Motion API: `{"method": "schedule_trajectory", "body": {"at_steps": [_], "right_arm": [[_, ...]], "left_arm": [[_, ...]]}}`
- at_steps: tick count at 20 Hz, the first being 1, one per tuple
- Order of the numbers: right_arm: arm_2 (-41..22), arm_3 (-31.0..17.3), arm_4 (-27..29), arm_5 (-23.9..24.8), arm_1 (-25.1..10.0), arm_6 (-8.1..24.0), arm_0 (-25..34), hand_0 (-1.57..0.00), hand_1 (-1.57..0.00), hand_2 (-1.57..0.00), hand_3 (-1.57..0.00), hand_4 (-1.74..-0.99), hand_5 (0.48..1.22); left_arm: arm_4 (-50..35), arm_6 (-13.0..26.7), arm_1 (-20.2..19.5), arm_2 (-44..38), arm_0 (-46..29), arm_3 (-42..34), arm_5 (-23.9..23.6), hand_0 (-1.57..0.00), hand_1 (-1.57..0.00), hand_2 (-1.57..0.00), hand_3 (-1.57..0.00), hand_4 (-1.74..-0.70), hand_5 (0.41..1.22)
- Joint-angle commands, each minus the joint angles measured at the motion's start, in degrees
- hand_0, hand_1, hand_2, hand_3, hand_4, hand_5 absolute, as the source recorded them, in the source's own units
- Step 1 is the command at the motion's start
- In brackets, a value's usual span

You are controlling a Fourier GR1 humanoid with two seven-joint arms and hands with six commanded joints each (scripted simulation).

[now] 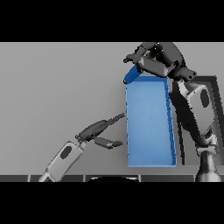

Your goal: Pick up the blue pipe and place it into the blue bin.

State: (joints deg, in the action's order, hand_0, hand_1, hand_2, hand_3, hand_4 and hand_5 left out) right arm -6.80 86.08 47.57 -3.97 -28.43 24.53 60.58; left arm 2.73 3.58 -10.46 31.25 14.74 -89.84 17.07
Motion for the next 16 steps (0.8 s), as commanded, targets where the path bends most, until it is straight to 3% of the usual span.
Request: {"method": "schedule_trajectory", "body": {"at_steps": [1,6,14,16], "right_arm": [[-0.01,-1.80,-1.13,-0.13,-0.60,-0.13,-1.02,-1.57,-1.57,-1.57,-1.57,-1.737,1.135],[0.00,-6.07,-3.33,1.51,-2.16,0.68,-10.47,-1.57,-1.57,-1.57,-1.57,-1.740,1.121],[-5.22,-4.53,-5.64,8.71,-2.30,9.74,-25.20,-1.57,-1.57,-1.57,-1.57,-1.741,1.122],[-6.89,-5.21,-6.25,8.39,-2.54,10.27,-28.46,-1.57,-1.57,-1.57,-1.57,-1.655,1.124]], "left_arm": [[-0.05,-0.52,-0.38,-0.30,0.13,0.11,0.12,0.00,0.00,0.00,0.00,-0.91,0.487],[0.17,1.05,0.14,-0.22,0.28,0.64,-0.21,0.00,0.00,0.00,0.00,-0.89,0.487],[-0.10,-0.53,-0.46,-0.11,-1.05,-0.19,0.00,0.00,0.00,0.00,0.00,-0.88,0.463],[-0.28,0.78,0.14,-0.20,-0.33,0.05,-0.15,0.00,0.00,0.00,0.00,-0.88,0.464]]}}
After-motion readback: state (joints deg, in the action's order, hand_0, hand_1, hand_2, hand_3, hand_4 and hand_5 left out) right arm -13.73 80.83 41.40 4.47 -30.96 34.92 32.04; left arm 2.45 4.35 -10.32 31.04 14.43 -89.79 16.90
